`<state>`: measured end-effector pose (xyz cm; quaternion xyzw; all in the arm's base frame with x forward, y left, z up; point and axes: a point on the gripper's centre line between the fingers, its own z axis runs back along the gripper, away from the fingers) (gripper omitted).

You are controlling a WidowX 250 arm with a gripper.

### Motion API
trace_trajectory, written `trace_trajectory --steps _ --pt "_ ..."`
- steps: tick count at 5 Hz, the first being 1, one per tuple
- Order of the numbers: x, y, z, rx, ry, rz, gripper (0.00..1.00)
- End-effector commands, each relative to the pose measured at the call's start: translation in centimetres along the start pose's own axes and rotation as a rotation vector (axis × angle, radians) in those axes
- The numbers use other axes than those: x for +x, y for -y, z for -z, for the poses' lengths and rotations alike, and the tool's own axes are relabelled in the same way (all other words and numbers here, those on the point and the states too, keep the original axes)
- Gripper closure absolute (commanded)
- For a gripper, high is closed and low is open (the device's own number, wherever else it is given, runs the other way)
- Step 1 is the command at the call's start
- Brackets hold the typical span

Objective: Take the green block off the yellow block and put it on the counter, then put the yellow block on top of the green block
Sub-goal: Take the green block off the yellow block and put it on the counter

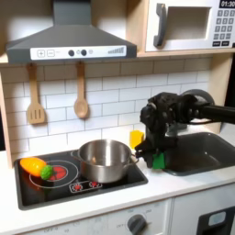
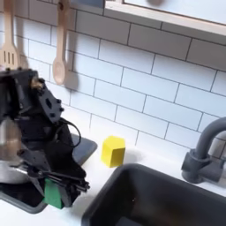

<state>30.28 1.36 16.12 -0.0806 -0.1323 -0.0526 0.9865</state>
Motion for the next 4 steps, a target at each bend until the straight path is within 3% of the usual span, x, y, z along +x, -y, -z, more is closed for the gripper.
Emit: trace_trajectory --steps 1,3,4 --pt "0.26 -0.07 1.68 0.023 -0.03 -0.005 1.0" --pt "0.58 -0.25 2.13 0.038 -0.035 -0.012 1.0" --pt "0.89 -0.19 2.03 0.042 -0.031 -0.009 0.14"
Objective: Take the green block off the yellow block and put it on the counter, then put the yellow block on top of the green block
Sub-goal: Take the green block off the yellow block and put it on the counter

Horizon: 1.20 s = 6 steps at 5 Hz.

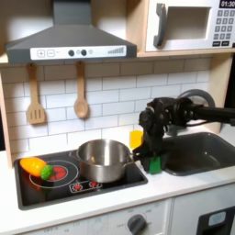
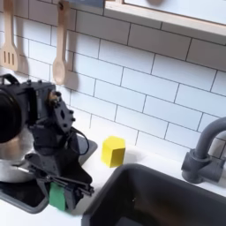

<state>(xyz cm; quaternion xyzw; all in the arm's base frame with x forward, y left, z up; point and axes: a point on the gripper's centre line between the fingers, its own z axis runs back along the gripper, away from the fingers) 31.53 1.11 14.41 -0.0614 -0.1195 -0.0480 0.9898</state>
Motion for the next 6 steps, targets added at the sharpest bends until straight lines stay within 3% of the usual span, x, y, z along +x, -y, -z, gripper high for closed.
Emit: trace_trajectory --steps 1,3,6 --pt "0.1 0.1 0.0 0.009 -0.001 -0.004 0.0" --pt "-0.5 -0.2 -1.1 0.033 -0.001 -0.003 0.0" --pt "-0.3 0.0 -0.9 0.03 -0.005 0.006 0.0"
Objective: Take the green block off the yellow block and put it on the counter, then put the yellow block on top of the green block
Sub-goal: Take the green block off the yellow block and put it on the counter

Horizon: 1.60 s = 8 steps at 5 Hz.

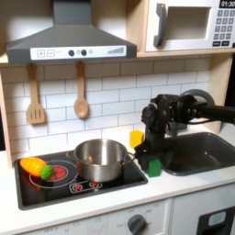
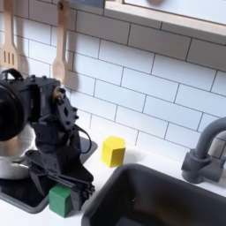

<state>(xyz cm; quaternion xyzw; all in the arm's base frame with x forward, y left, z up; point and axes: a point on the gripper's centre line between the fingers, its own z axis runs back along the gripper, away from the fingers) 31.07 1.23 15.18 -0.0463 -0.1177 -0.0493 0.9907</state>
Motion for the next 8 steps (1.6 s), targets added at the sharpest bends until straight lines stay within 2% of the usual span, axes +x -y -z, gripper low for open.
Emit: trace_trajectory --steps 1,2,3,4,5,7,8 --pt "0.0 0.0 0.0 0.0 0.001 0.0 0.0" --pt "0.9 0.0 -0.9 -0.03 0.021 -0.023 0.0" --pt "1.8 -0.2 -1.5 -0.033 0.038 -0.024 0.0" --pt "2.2 -0.9 -1.6 -0.032 0.043 -0.043 0.0" --pt "3.1 -0.8 -1.4 -0.05 0.048 -0.065 0.0" --pt "4.9 0.2 -0.3 -0.092 0.041 -0.061 0.0" --pt "5.8 0.6 0.0 -0.097 0.049 -0.055 0.0"
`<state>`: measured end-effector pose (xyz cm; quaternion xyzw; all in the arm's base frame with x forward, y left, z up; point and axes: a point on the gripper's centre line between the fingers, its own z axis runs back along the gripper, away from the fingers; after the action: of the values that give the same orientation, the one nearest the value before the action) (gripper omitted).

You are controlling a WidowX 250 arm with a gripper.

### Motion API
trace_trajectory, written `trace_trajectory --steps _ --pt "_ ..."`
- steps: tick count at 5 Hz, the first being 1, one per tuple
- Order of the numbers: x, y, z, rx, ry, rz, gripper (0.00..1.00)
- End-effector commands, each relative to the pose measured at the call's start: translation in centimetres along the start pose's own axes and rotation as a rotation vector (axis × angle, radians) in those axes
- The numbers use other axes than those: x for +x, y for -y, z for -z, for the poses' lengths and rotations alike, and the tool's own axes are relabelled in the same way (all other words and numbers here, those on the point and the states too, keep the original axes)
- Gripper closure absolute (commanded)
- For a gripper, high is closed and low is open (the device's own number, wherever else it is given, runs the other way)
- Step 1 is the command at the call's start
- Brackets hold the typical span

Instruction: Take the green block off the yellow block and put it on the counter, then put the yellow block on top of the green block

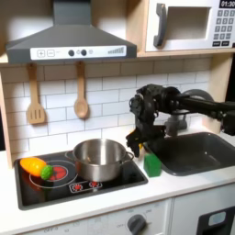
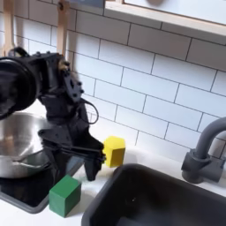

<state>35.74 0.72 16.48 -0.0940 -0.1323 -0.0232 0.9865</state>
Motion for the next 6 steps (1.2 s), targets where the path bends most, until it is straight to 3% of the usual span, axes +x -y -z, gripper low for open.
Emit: trace_trajectory --steps 1,2,3,4,6 --pt "1.9 1.0 0.4 -0.001 0.024 0.018 0.0" --pt "2.5 1.3 0.8 -0.004 0.031 0.026 0.0" --pt "3.2 1.3 1.5 0.028 0.035 0.039 0.0" --pt "3.8 1.1 2.4 0.09 0.022 0.061 0.0" --pt "5.6 1.2 3.0 0.098 0.032 0.057 0.0"
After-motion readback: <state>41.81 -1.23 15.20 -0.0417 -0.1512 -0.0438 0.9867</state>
